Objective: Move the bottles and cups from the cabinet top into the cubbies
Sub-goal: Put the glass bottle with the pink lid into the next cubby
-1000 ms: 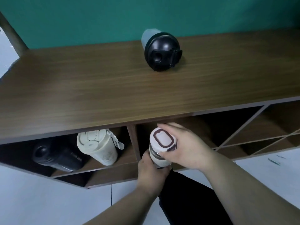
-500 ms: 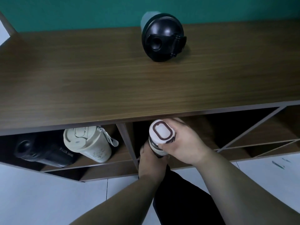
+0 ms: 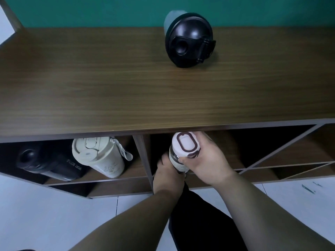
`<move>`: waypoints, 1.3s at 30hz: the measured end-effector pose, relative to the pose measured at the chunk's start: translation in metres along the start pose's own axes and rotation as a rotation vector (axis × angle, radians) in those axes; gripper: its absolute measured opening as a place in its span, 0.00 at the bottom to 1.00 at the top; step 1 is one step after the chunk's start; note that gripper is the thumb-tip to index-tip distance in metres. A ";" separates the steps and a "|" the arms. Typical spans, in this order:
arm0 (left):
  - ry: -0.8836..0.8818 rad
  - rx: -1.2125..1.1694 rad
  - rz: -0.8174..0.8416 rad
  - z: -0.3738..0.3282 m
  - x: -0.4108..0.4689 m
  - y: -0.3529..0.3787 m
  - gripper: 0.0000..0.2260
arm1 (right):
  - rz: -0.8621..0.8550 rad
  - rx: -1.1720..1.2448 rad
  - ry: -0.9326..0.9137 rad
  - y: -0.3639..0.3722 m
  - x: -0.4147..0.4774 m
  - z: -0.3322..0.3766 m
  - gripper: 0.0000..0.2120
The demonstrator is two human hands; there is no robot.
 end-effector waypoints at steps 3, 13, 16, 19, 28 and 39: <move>0.009 -0.020 0.004 0.000 0.001 -0.002 0.30 | -0.033 -0.003 0.004 0.002 -0.002 -0.001 0.28; 0.006 -0.082 0.017 0.003 0.003 -0.007 0.24 | -0.107 -0.005 0.050 0.006 -0.008 -0.003 0.31; -0.002 -0.095 0.026 0.003 0.002 -0.010 0.26 | -0.101 -0.026 0.048 0.005 -0.008 0.000 0.30; 0.005 -0.116 0.052 0.003 0.002 -0.007 0.31 | -0.081 -0.014 0.069 0.004 -0.010 0.001 0.29; -0.023 -0.411 0.237 0.025 -0.041 -0.015 0.36 | 0.075 -0.131 0.202 -0.015 -0.032 0.002 0.56; 0.342 -0.394 0.143 -0.005 -0.112 -0.140 0.18 | -0.449 -0.029 0.002 -0.079 -0.091 0.119 0.19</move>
Point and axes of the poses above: each hand's wrist, its own x-axis towards the middle knuckle, its own y-axis out of the palm, z = x × y, the point moved 7 cm from there along x, towards the middle knuckle, and after that the axes turned 7 degrees about -y, right-handed, at the moved point
